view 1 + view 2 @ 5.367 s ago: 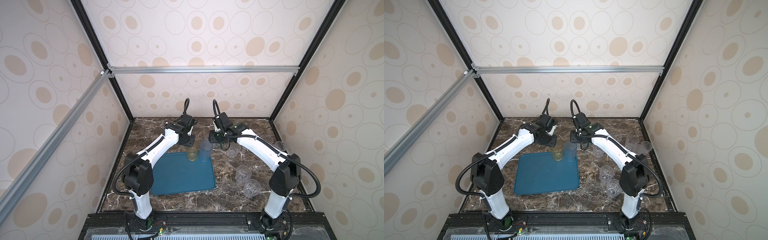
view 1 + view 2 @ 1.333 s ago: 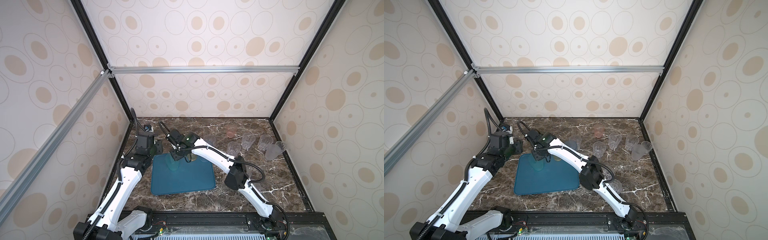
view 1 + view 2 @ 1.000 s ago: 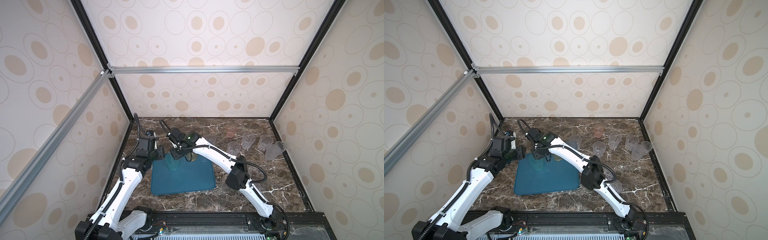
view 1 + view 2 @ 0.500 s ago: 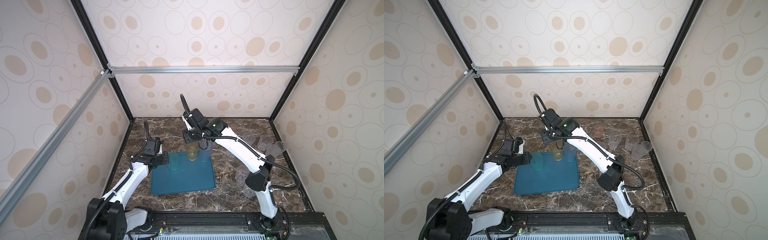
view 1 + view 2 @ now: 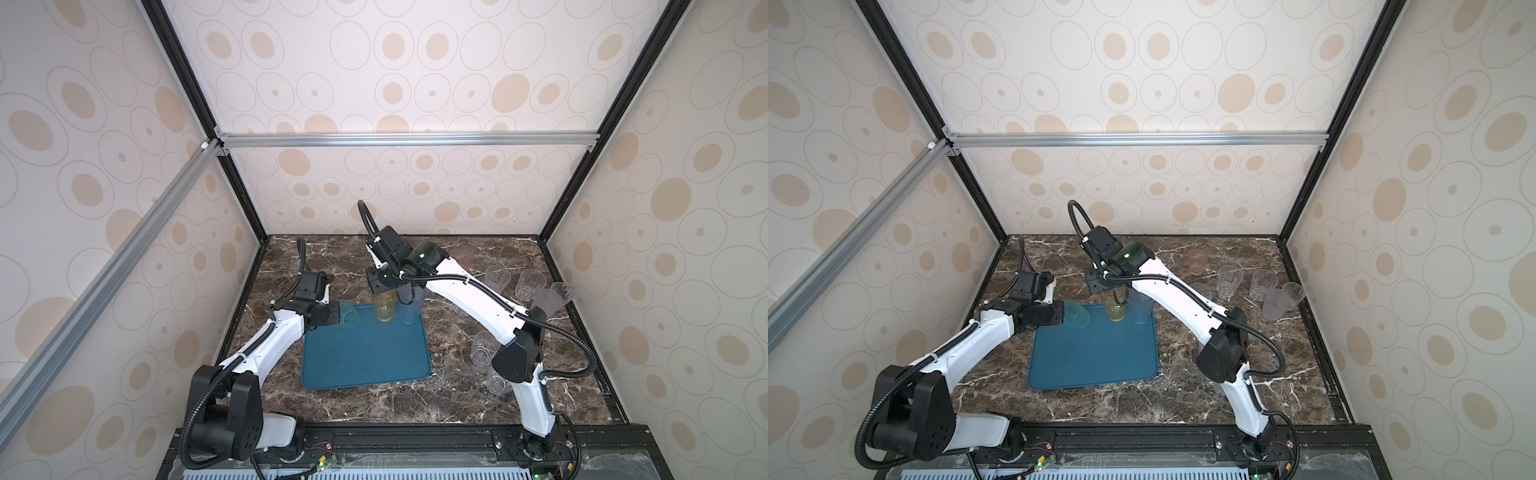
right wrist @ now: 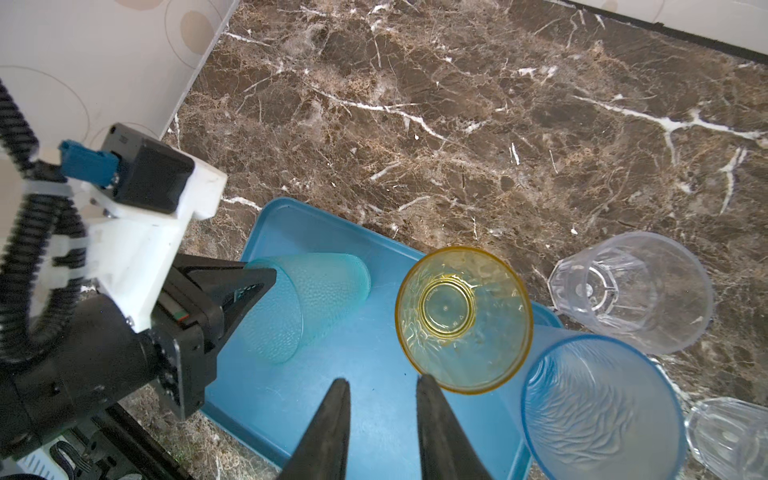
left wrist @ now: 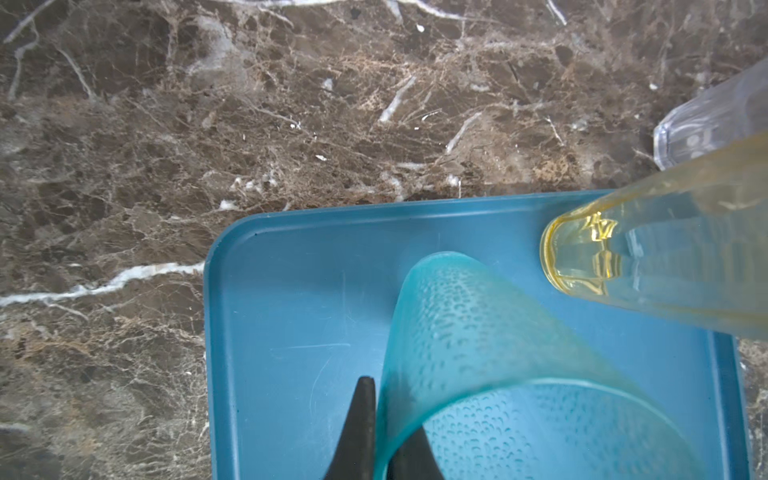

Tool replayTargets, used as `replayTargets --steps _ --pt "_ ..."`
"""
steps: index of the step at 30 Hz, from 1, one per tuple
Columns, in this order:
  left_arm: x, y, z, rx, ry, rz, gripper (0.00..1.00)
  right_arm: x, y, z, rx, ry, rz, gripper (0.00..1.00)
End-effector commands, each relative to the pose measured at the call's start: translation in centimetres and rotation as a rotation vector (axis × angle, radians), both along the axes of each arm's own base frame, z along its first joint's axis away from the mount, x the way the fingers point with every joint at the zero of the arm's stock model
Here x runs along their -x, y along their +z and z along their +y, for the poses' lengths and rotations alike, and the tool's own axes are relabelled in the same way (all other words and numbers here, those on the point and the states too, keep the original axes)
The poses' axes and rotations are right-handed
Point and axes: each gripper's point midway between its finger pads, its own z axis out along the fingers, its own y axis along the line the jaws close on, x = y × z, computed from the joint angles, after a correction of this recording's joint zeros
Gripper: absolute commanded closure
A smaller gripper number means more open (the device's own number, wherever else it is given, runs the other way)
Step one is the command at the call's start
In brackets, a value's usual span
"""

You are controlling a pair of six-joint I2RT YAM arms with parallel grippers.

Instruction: Place the glasses into the tray

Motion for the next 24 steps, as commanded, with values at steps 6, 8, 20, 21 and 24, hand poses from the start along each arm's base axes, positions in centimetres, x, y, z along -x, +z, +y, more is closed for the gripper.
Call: replayTargets --steps 6,8,20,21,24 --pt "-2.5 2.2 -0.8 0.014 -0.021 -0.038 0.95 -0.8 0.3 -1.5 0.004 -0.043 -0.010 0.70" --pt "-2.7 2.3 -1.2 0.015 -0.038 -0.031 0.95 -0.8 0.2 -1.6 0.007 -0.044 -0.010 0.70" --pt "-2.0 -0.1 -2.4 -0.078 -0.125 0.100 0.93 -1.2 -0.3 -2.7 0.013 -0.071 -0.009 0.70" --pt "-2.1 -0.2 -2.5 -0.079 -0.125 0.101 0.93 -1.3 -0.3 -2.7 0.015 -0.070 -0.009 0.70" --pt "-2.3 -0.5 -2.8 -0.083 -0.131 0.116 0.92 -1.2 -0.3 -2.6 0.012 -0.068 -0.007 0.70"
